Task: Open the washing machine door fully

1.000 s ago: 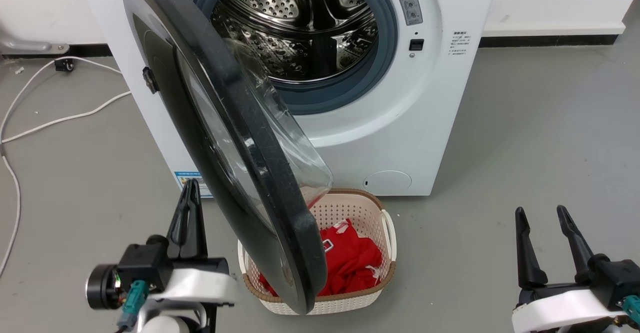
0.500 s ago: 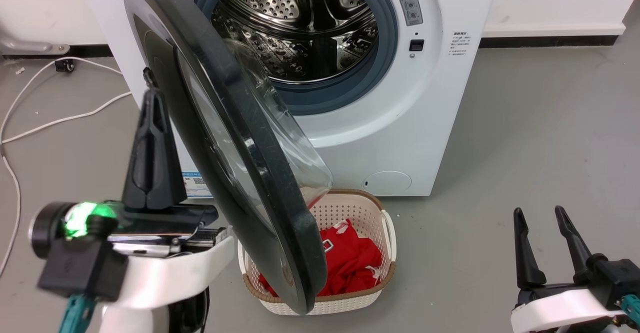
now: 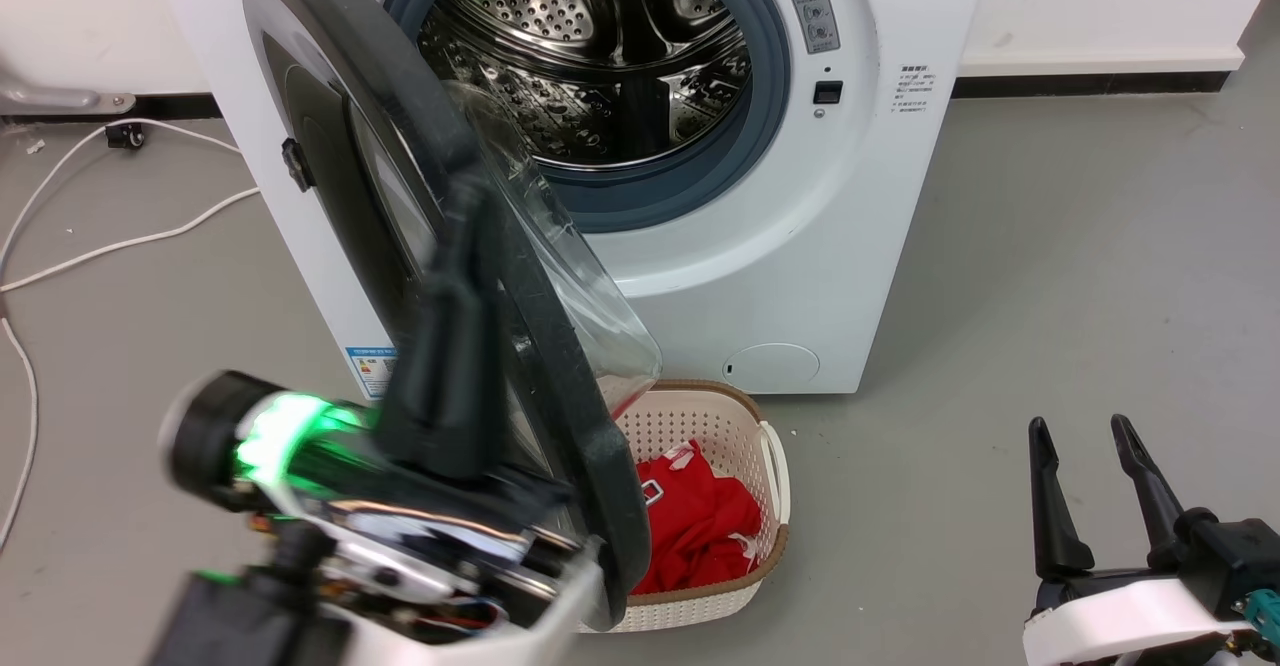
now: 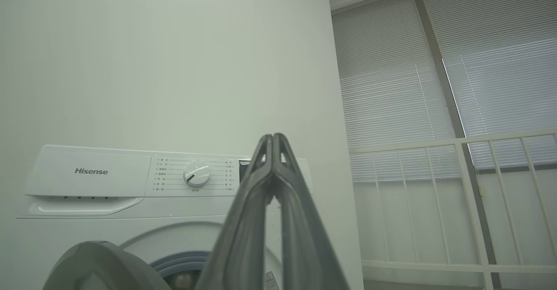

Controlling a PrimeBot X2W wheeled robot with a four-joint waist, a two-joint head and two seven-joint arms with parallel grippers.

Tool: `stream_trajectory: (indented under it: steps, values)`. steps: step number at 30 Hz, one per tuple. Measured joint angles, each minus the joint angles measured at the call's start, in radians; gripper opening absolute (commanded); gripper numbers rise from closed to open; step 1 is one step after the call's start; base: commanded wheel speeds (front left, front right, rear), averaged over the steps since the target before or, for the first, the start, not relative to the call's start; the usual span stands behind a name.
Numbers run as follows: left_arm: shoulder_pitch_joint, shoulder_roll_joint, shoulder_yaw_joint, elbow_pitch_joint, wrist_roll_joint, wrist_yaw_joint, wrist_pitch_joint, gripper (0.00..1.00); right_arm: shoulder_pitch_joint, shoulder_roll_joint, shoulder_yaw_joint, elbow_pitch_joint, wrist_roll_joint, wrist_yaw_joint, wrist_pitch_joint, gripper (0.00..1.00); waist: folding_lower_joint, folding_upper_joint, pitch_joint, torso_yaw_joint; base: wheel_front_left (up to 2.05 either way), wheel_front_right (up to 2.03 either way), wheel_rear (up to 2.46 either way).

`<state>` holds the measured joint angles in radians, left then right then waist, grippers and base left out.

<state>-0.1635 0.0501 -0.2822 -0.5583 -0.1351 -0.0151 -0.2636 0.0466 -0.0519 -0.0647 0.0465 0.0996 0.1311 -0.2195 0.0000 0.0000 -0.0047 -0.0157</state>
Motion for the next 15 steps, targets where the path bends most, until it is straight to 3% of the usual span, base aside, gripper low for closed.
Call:
stream_trajectory:
  steps: [10,15]
  values:
    - [0.089,0.023,-0.246,0.128,-0.039,-0.082,0.104,0.00,0.000,0.000,0.000,0.000,0.010,0.000,0.001,1.00,0.0000,0.0000,-0.003,0.001,0.00,0.00,0.00]
    - [0.165,0.062,-0.307,0.206,-0.045,-0.083,0.185,0.00,0.003,0.000,0.001,0.002,0.018,0.000,0.000,1.00,0.0000,0.0000,-0.001,0.003,0.00,0.00,0.00]
